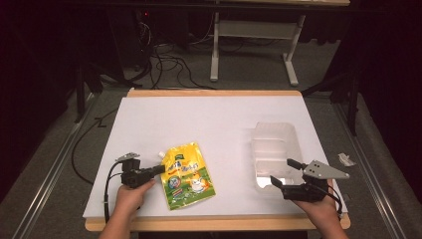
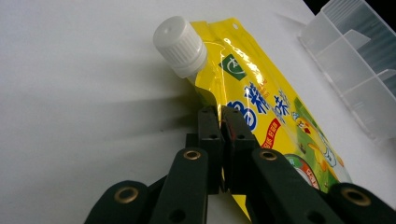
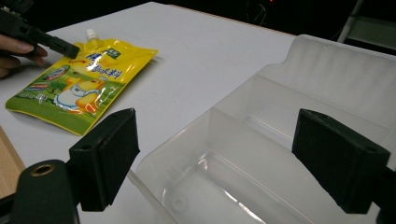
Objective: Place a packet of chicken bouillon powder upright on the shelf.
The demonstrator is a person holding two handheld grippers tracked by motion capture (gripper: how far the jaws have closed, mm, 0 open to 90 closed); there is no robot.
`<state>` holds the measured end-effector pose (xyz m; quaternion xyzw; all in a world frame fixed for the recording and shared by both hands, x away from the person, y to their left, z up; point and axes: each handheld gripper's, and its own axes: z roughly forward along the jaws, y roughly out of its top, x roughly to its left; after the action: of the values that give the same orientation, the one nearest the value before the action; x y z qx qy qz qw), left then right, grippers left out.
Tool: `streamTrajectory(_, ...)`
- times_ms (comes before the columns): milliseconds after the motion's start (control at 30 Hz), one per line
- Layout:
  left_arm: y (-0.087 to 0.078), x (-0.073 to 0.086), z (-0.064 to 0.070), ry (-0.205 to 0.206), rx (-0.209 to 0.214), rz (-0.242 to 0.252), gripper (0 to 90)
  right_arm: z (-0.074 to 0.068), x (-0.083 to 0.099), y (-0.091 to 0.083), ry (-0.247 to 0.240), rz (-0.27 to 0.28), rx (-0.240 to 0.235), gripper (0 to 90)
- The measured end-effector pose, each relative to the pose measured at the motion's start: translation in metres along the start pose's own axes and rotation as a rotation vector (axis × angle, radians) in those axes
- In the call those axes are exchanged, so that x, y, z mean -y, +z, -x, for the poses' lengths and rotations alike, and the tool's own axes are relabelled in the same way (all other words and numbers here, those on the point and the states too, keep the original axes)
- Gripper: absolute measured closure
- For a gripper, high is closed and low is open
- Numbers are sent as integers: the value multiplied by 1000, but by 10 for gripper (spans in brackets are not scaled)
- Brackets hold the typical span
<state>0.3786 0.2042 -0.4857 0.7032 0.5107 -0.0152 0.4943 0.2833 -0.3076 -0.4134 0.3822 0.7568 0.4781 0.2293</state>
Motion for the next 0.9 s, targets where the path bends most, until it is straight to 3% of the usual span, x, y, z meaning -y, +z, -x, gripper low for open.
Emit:
streamTrajectory(167, -3, -3, 11, 65, -34, 23, 889, 0, 0, -1, 2, 2, 2, 148)
streamTrajectory(400, -14, -6, 29, 135, 2, 119, 891, -1, -1, -1, 7, 8, 2, 148)
streamTrajectory(567, -21, -7, 45, 251, -19, 153, 893, -2, -1, -1, 9, 13, 0, 150)
streamTrajectory(900, -31, -7, 75, 362, -35, 234, 894, -6, -3, -1, 19, 23, -7, 149)
